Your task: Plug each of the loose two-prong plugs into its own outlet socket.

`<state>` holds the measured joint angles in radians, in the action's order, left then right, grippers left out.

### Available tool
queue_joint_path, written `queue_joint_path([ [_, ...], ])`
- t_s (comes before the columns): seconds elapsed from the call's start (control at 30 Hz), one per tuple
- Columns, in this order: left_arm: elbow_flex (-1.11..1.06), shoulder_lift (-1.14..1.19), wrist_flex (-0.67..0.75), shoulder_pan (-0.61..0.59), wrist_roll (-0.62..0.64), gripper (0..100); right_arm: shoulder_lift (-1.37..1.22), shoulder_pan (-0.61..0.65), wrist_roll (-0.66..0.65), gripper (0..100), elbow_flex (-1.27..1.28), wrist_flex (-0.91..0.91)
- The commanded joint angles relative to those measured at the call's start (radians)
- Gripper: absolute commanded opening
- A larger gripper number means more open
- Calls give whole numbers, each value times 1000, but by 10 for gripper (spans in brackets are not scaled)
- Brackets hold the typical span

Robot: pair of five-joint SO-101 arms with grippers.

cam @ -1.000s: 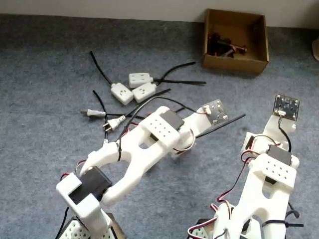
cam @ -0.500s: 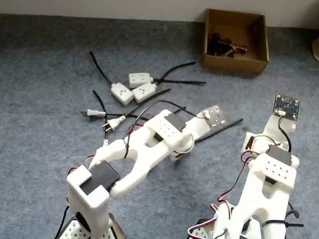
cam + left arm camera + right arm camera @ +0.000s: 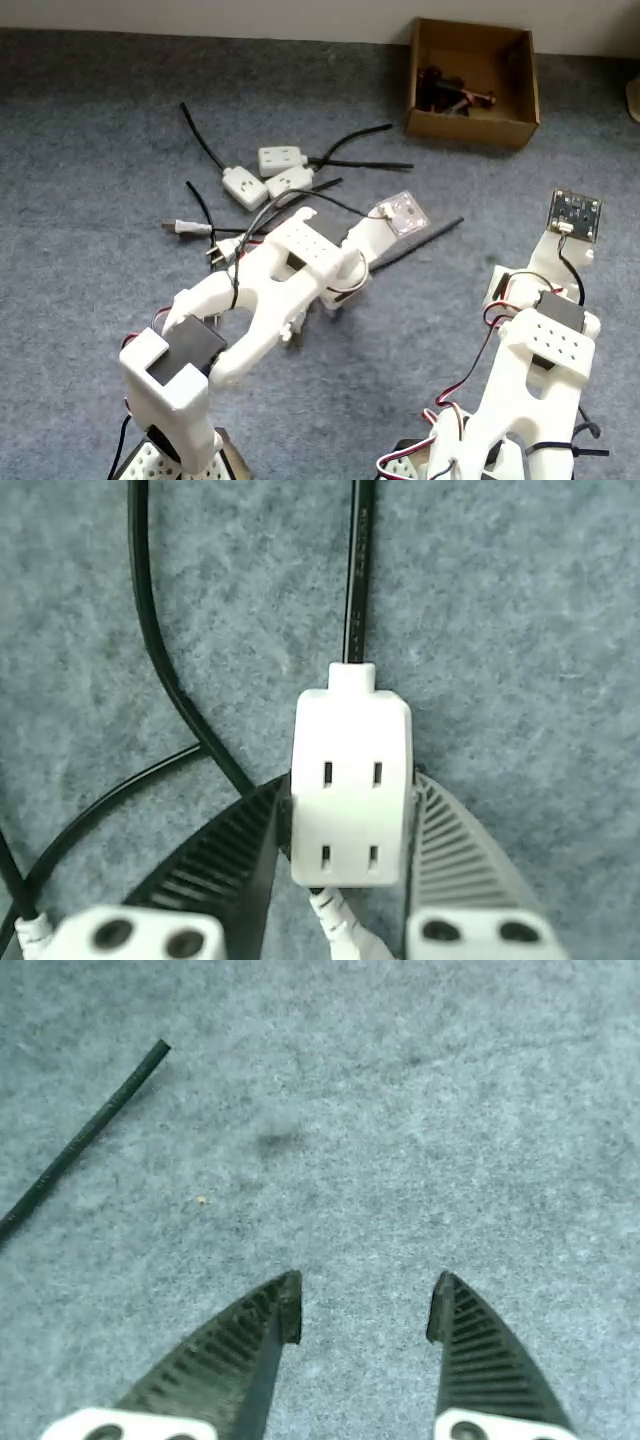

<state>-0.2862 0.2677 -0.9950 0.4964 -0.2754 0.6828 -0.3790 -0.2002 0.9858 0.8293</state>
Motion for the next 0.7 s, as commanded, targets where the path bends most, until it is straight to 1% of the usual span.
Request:
queue_joint_path([
  [0.0, -36, -1, 0, -70, -9, 6, 7, 5, -12, 202, -8, -25],
  [0.2, -54, -2, -3, -119, -9, 6, 7, 5, -12, 202, -8, -25],
  [0.27, -54, -12, -3, -105, -6, 6, 7, 5, -12, 202, -8, -25],
  [0.47, -147, -159, 0, 13, 2, 6, 7, 5, -12, 202, -8, -25],
  [0.57, -185, -222, 0, 21, 80, 6, 7, 5, -12, 202, -8, -25],
  [0.67, -196, -234, 3, 25, 87, 6, 7, 5, -12, 202, -8, -25],
])
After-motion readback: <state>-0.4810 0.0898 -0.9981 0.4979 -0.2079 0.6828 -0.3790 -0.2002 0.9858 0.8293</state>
